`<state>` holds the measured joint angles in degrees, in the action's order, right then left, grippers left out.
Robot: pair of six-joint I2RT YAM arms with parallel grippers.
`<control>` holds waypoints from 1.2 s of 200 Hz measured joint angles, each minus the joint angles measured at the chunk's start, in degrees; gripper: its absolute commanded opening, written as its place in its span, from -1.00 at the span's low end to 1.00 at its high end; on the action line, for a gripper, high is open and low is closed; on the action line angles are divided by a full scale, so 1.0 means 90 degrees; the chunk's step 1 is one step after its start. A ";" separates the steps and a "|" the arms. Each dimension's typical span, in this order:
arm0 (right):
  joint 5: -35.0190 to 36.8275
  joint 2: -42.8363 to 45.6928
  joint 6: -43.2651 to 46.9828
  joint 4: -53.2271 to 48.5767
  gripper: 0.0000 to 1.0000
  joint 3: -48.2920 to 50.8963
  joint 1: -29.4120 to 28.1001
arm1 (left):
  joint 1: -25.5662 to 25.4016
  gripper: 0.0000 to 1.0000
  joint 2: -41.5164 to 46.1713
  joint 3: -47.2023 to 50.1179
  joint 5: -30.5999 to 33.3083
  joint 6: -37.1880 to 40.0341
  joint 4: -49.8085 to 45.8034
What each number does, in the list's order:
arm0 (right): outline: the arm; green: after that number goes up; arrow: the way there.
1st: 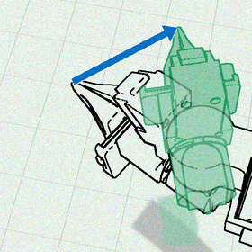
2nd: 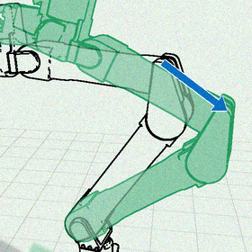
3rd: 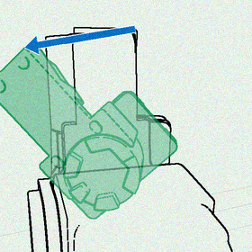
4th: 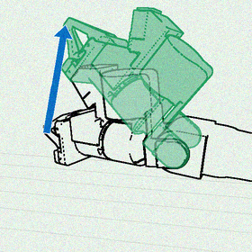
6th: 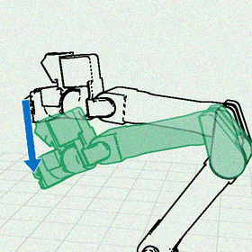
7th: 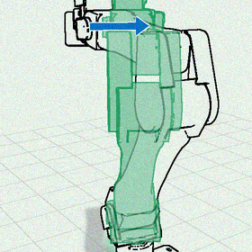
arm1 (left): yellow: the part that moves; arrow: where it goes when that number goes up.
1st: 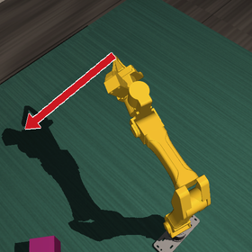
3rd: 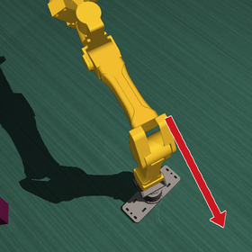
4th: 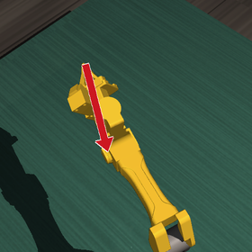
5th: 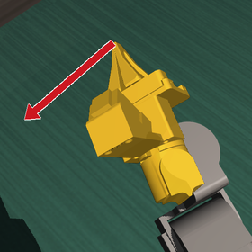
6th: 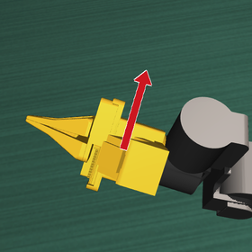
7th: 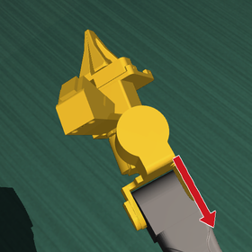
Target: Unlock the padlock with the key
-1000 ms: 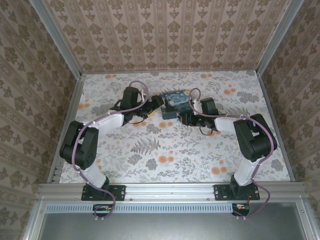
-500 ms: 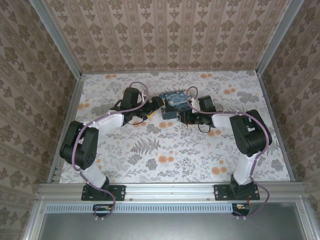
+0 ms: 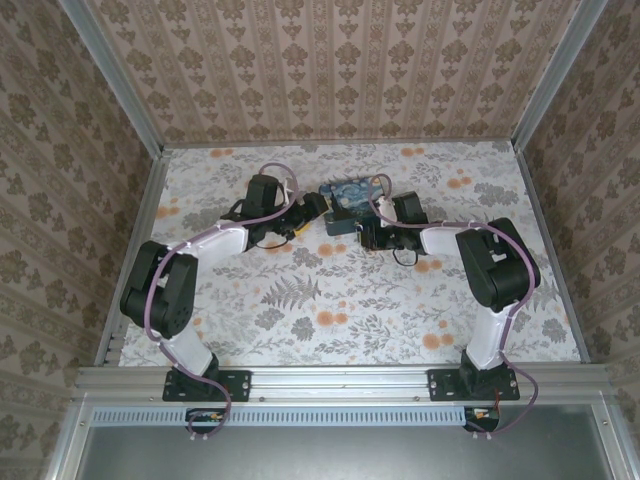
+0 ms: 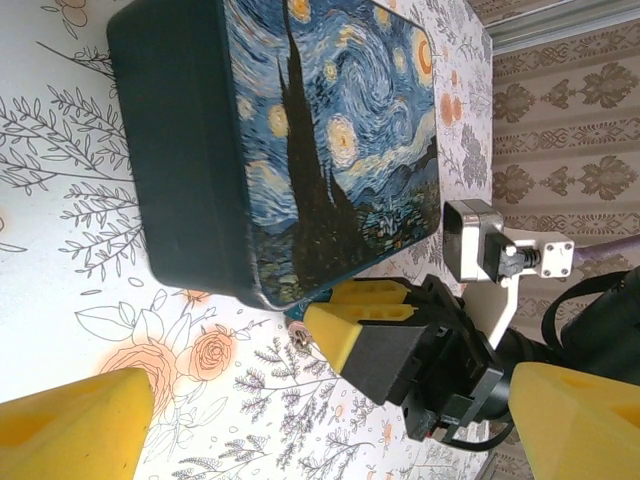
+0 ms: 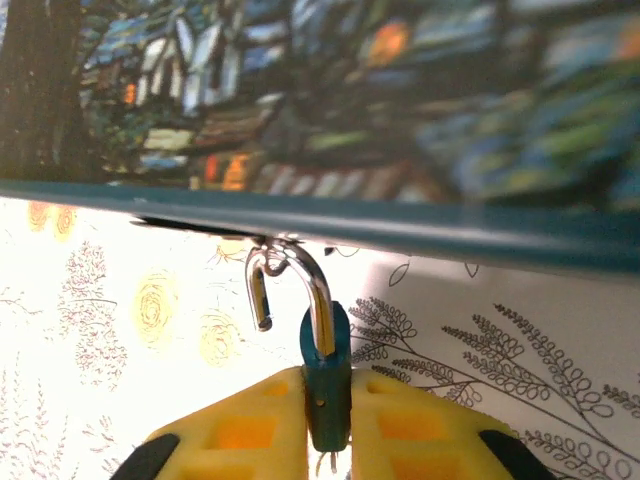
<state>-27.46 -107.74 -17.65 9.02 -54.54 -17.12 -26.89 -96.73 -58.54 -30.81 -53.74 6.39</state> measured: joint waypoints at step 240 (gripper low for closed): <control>0.0308 0.0359 -0.1214 0.0483 -1.00 0.0673 0.0279 | -0.1229 0.88 -0.2183 -0.3755 0.3463 0.3276 -0.4112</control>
<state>-24.69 -104.51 -28.58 13.37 -48.49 -14.61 -37.95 -116.38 -92.33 0.36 -24.25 -30.61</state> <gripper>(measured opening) 0.071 0.938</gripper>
